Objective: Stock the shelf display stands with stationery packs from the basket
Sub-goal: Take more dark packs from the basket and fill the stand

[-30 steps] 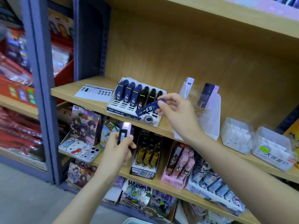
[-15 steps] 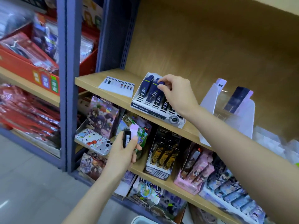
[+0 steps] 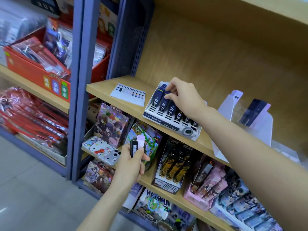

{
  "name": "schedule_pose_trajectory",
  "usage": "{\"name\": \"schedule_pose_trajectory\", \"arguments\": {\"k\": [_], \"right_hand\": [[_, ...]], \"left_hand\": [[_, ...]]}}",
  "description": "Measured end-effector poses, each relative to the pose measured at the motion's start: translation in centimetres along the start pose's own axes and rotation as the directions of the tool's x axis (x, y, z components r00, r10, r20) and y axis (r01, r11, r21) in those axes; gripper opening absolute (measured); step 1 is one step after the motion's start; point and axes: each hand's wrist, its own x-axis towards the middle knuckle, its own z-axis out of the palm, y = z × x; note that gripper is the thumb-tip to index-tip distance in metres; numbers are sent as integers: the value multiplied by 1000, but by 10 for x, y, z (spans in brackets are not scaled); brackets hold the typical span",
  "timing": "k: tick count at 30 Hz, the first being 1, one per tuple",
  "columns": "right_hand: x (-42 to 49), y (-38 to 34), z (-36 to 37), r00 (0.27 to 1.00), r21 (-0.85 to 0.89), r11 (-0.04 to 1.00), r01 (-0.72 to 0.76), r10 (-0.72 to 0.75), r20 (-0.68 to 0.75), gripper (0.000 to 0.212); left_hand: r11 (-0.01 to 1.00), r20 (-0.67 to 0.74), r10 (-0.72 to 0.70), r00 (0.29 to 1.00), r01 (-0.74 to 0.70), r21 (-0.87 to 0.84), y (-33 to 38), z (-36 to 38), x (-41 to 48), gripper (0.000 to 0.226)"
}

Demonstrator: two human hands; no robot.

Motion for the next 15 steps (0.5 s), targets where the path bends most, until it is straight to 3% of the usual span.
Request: {"name": "schedule_pose_trajectory", "arguments": {"k": [6, 11, 15], "right_hand": [[3, 4, 6, 998, -113, 993, 14, -21, -61, 5], [-7, -3, 7, 985, -236, 970, 55, -91, -146, 15], [-48, -22, 19, 974, -28, 990, 139, -142, -175, 17]], "left_hand": [[1000, 10, 3, 1000, -3, 22, -2, -7, 1, 18], [998, 40, 58, 997, -58, 3, 1, -10, -3, 14], [993, 51, 113, 992, -114, 11, 4, -13, -3, 9]]}}
